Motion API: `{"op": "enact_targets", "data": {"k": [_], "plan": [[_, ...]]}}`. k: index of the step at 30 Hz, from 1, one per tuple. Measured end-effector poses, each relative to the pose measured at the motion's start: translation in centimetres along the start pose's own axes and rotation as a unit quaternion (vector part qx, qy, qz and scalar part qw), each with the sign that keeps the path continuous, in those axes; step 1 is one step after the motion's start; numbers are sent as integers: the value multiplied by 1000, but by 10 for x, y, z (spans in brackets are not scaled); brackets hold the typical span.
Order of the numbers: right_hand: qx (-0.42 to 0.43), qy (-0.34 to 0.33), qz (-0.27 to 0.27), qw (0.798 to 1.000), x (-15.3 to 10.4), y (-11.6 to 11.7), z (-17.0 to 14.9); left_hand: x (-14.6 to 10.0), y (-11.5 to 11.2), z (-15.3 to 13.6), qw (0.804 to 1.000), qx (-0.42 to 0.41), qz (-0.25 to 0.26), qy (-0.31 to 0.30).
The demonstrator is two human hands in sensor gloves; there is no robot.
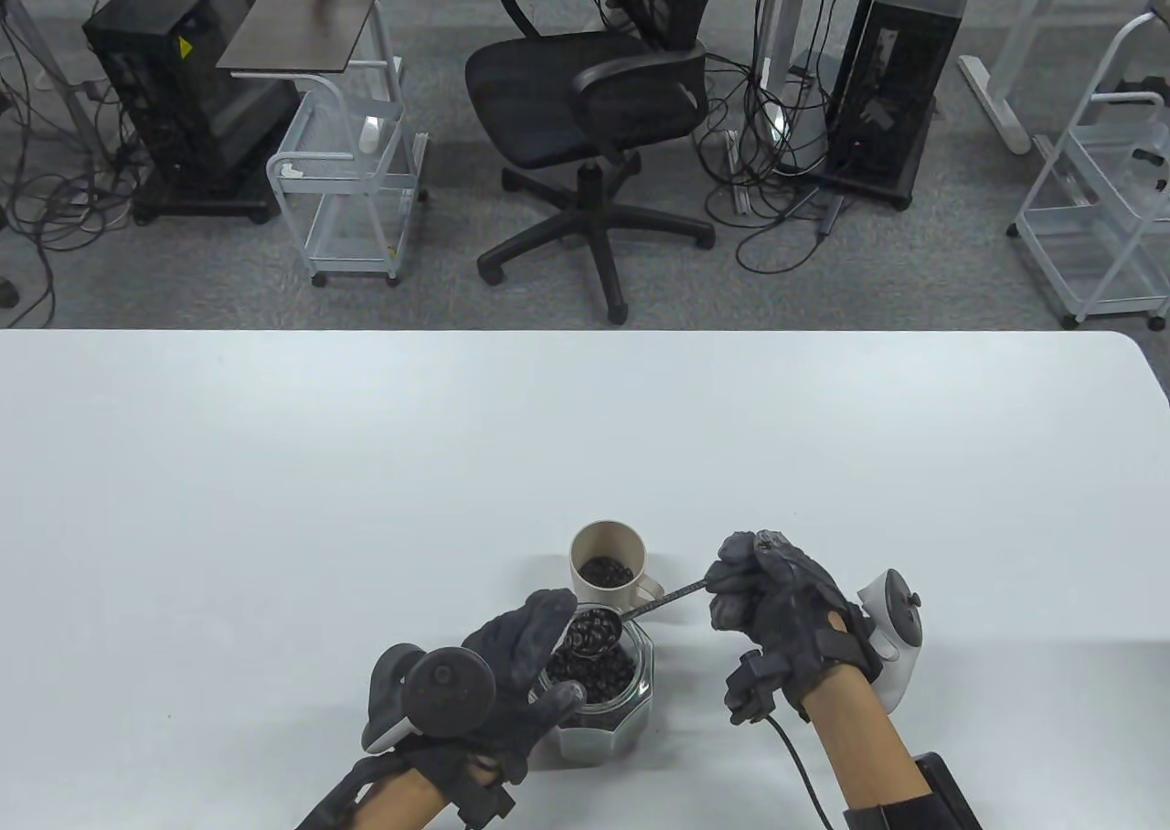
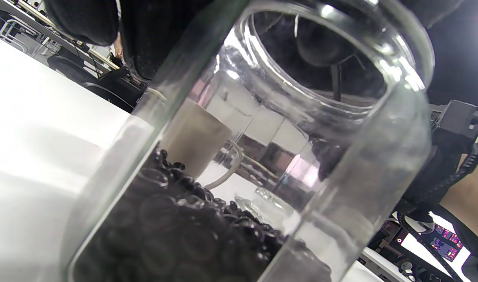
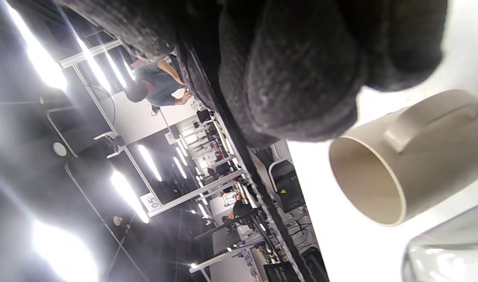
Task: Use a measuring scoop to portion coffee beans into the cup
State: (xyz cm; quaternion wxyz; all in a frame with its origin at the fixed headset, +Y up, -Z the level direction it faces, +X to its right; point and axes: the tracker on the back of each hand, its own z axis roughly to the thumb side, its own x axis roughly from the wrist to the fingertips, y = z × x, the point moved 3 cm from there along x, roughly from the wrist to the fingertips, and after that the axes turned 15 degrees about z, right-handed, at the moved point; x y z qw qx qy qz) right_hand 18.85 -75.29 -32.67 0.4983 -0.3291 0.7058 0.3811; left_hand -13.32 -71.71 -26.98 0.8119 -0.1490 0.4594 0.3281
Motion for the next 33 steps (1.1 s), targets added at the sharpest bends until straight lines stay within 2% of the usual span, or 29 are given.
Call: {"op": "enact_targets", "data": {"k": [8, 18, 25, 30, 33], "plan": [[26, -39, -44, 998, -7, -11, 9, 0, 0, 0, 1000, 0, 0, 0], [11, -47, -78, 996, -9, -17, 10, 0, 0, 0, 1000, 1, -1, 0], [-66, -56, -95, 992, -8, -17, 12, 0, 0, 0, 1000, 1, -1, 0], [-144, -78, -85, 983, -8, -3, 19, 0, 0, 0, 1000, 1, -1, 0], [-216, -103, -67, 969, -8, 12, 26, 0, 0, 0, 1000, 0, -1, 0]]}}
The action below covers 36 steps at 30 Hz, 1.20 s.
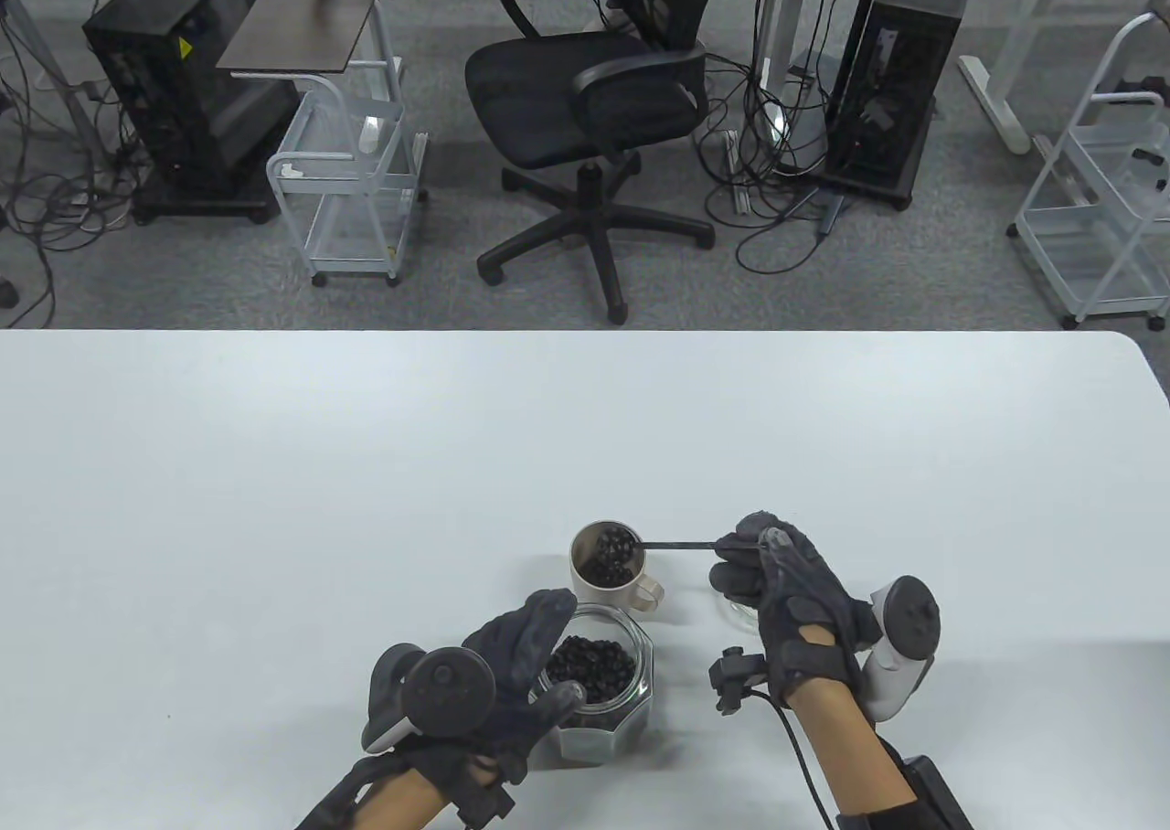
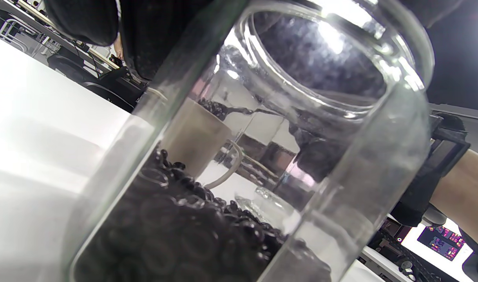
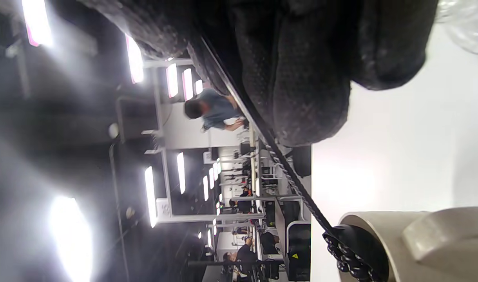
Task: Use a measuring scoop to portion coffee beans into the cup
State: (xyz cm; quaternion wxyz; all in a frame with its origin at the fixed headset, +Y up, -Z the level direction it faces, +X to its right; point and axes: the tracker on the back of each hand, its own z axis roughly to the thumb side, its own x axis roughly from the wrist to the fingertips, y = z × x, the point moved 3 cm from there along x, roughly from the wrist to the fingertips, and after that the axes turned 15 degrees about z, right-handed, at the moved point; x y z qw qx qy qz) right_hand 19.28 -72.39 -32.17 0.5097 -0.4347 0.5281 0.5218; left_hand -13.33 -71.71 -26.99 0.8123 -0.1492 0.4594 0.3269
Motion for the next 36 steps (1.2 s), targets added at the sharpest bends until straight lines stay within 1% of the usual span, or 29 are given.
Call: {"op": "enact_targets", "data": {"k": [2, 3, 4, 6, 7, 8, 10, 12, 14, 16, 21, 24, 26, 27, 29, 31, 36], "plan": [[-62, -34, 15, 997, 0, 8, 12, 0, 0, 0, 1000, 0, 0, 0], [-108, -56, 25, 992, -1, 14, 19, 0, 0, 0, 1000, 1, -1, 1], [-138, -74, 32, 987, -1, 18, 24, 0, 0, 0, 1000, 0, 0, 1], [-212, -127, 55, 967, -4, 32, 38, 0, 0, 0, 1000, 1, -1, 0], [-230, -143, 62, 961, -5, 36, 42, 0, 0, 0, 1000, 0, -1, 0], [-257, -172, 79, 948, -7, 44, 49, 0, 0, 0, 1000, 0, -1, 1], [-291, -199, 101, 930, -10, 52, 55, 0, 0, 0, 1000, 2, -1, 0], [-335, -226, 117, 907, -14, 62, 61, 0, 0, 0, 1000, 2, -1, 0], [-364, -238, 117, 893, -17, 66, 64, 0, 0, 0, 1000, 2, -1, 0], [-371, -243, 118, 889, -18, 67, 64, 0, 0, 0, 1000, 2, -1, 0], [-334, -237, 109, 906, -15, 60, 63, 0, 0, 0, 1000, 0, -1, 1], [-307, -228, 90, 920, -14, 51, 63, 0, 0, 0, 1000, 0, -1, 1], [-263, -214, 63, 938, -13, 42, 61, 0, 0, 0, 1000, 1, -1, 1], [-247, -209, 56, 945, -12, 39, 60, 0, 0, 0, 1000, 1, -1, 1], [-189, -190, 33, 963, -11, 28, 57, 0, 0, 0, 1000, 0, 0, 1], [-148, -180, 12, 972, -10, 19, 55, 0, 0, 0, 1000, 1, -1, 1], [-35, -145, -31, 988, -13, 1, 50, 0, 0, 0, 1000, 0, 0, 1]]}}
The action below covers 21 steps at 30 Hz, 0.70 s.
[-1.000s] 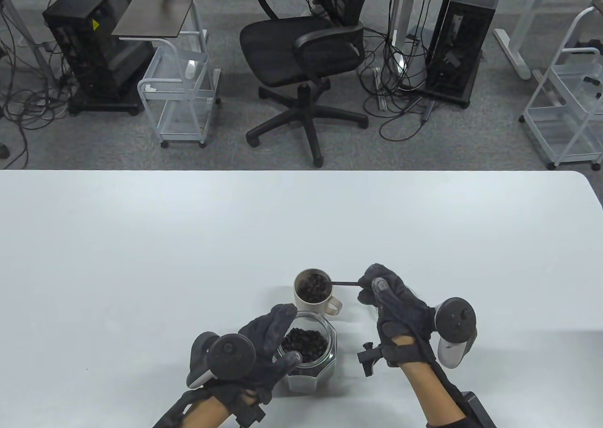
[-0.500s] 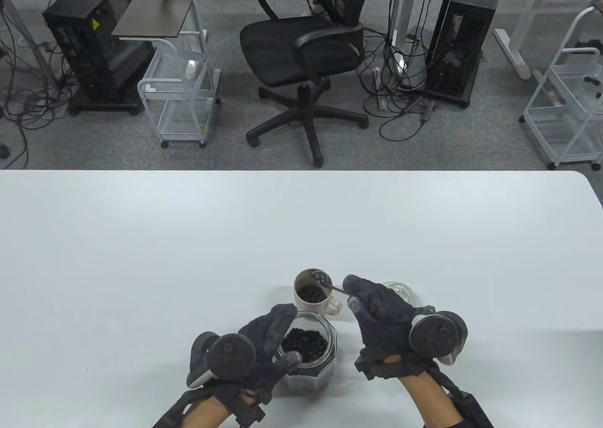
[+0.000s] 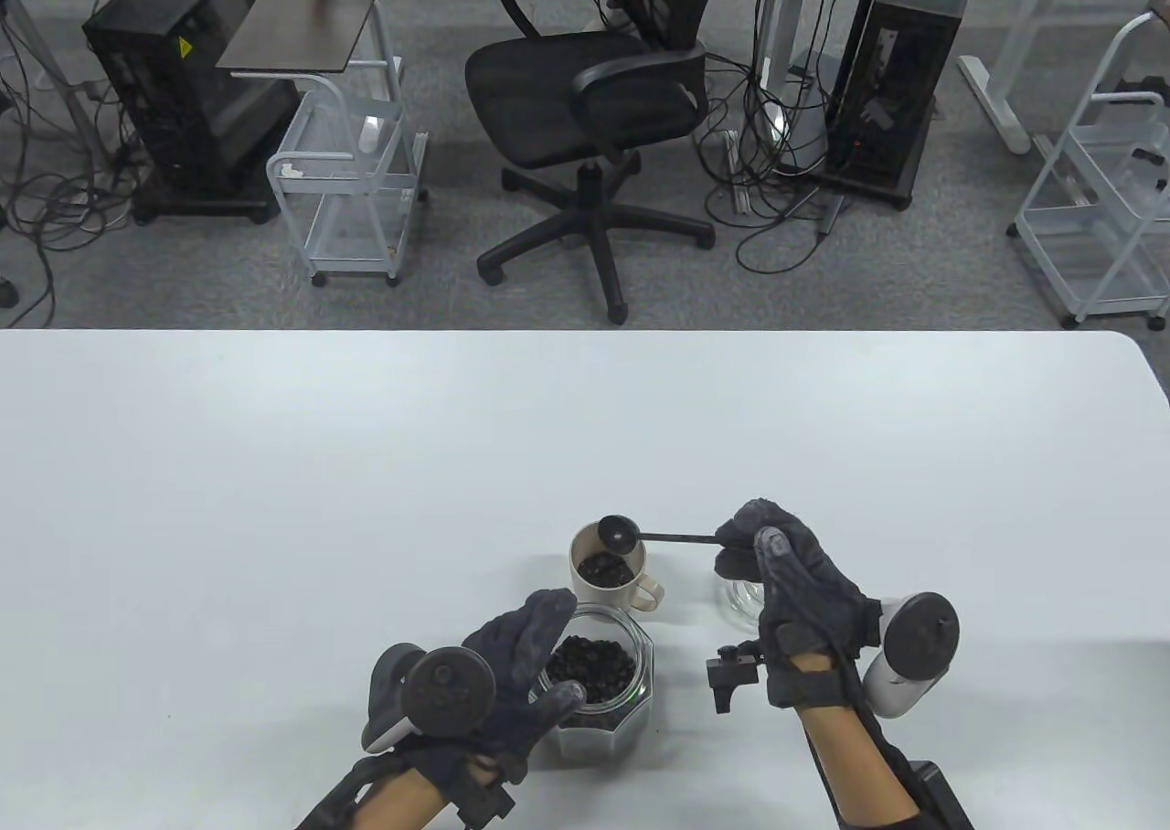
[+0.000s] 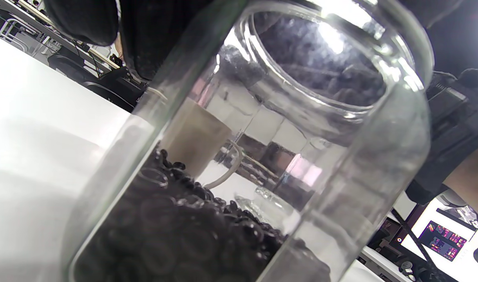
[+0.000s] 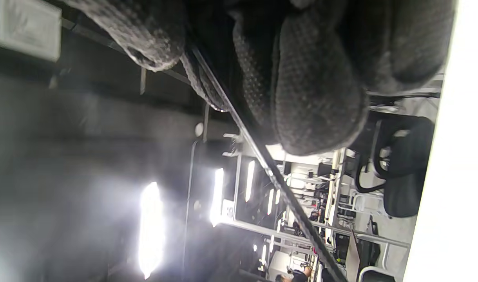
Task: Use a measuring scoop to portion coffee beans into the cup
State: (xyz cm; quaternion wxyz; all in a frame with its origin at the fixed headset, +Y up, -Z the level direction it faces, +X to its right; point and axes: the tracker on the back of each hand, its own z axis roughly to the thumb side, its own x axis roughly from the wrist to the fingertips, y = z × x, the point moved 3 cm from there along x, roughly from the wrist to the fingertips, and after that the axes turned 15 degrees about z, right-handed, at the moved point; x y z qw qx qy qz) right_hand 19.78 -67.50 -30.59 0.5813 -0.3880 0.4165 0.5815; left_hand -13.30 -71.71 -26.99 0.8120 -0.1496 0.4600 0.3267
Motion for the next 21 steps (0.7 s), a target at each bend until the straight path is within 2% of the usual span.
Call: {"op": "enact_targets", "data": {"k": [2, 6, 13, 18, 21], "plan": [[54, 15, -18, 998, -2, -5, 0, 0, 0, 0, 1000, 1, 0, 0], [82, 21, -11, 996, -3, -6, 3, 0, 0, 0, 1000, 1, 0, -1], [-22, -56, 36, 998, -4, 10, 31, 0, 0, 0, 1000, 2, 0, 0], [-110, -139, 104, 979, -8, 38, 54, 0, 0, 0, 1000, 1, 0, 0], [-161, -168, 119, 965, -15, 54, 62, 0, 0, 0, 1000, 0, 0, 0]]}}
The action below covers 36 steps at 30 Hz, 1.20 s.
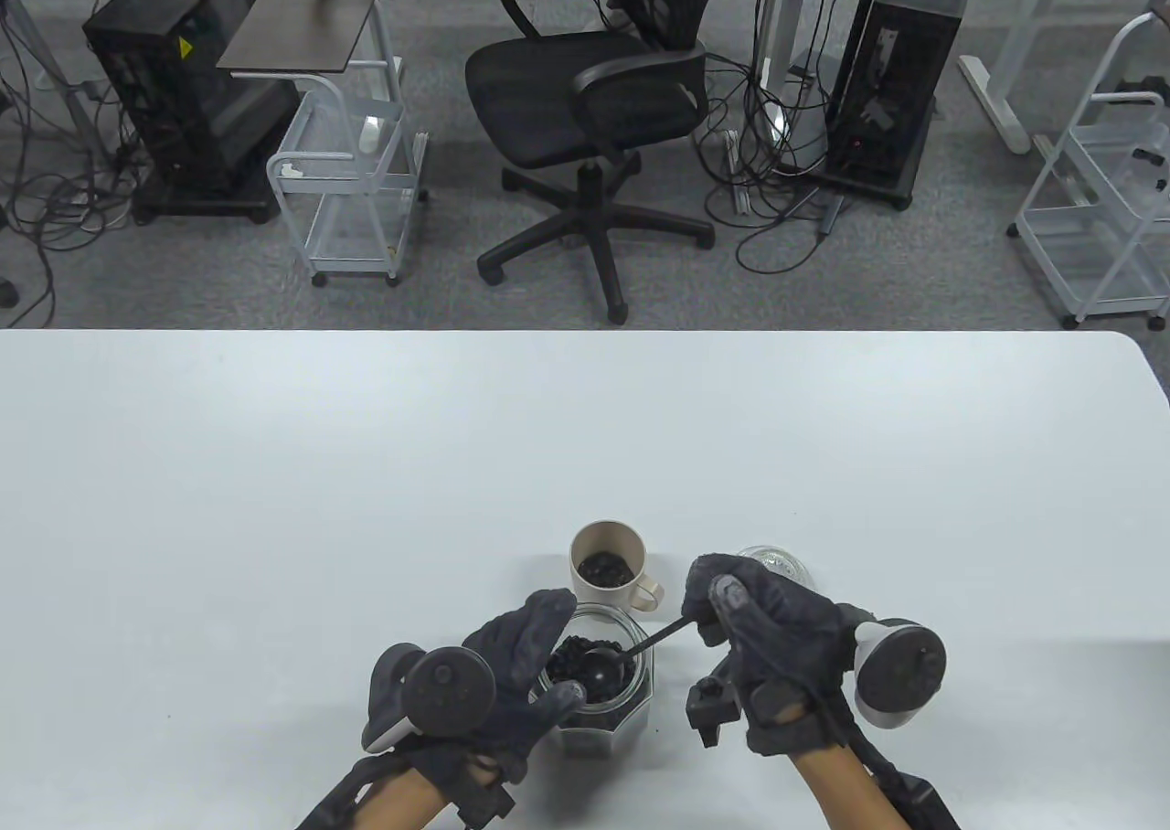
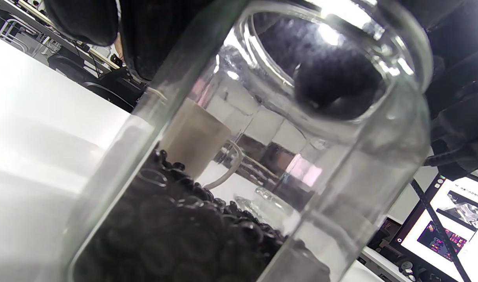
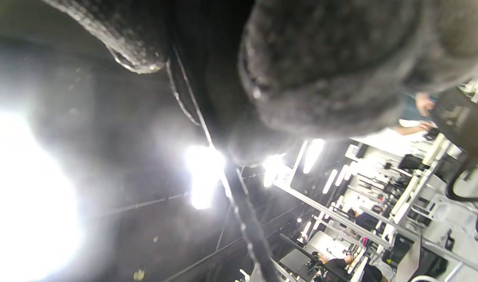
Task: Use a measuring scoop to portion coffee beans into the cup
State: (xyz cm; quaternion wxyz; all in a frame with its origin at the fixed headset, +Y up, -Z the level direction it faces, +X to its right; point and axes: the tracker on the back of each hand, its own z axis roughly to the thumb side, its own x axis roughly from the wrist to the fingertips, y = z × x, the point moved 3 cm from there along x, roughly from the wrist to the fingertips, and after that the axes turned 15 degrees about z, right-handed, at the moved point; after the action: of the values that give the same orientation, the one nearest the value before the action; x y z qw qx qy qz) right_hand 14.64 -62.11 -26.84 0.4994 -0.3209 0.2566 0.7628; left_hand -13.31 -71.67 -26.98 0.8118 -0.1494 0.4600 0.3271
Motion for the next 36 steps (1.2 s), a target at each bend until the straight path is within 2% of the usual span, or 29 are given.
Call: {"op": "enact_targets", "data": {"k": [5, 9, 16, 24, 26, 31, 36], "plan": [[-55, -50, 39, 996, 0, 18, 16, 0, 0, 0, 1000, 1, -1, 0], [-106, -111, 96, 983, 0, 34, 29, 0, 0, 0, 1000, 1, -1, 0], [-159, -133, 146, 967, -3, 55, 32, 0, 0, 0, 1000, 1, 0, 0], [-175, -103, 211, 956, -3, 73, 14, 0, 0, 0, 1000, 1, 0, 0], [-169, -93, 212, 958, -2, 75, 10, 0, 0, 0, 1000, 2, 0, 0], [-141, -27, 262, 954, 2, 78, -3, 0, 0, 0, 1000, 4, 0, -1], [-59, 52, 244, 967, 4, 70, -20, 0, 0, 0, 1000, 4, 0, 0]]}}
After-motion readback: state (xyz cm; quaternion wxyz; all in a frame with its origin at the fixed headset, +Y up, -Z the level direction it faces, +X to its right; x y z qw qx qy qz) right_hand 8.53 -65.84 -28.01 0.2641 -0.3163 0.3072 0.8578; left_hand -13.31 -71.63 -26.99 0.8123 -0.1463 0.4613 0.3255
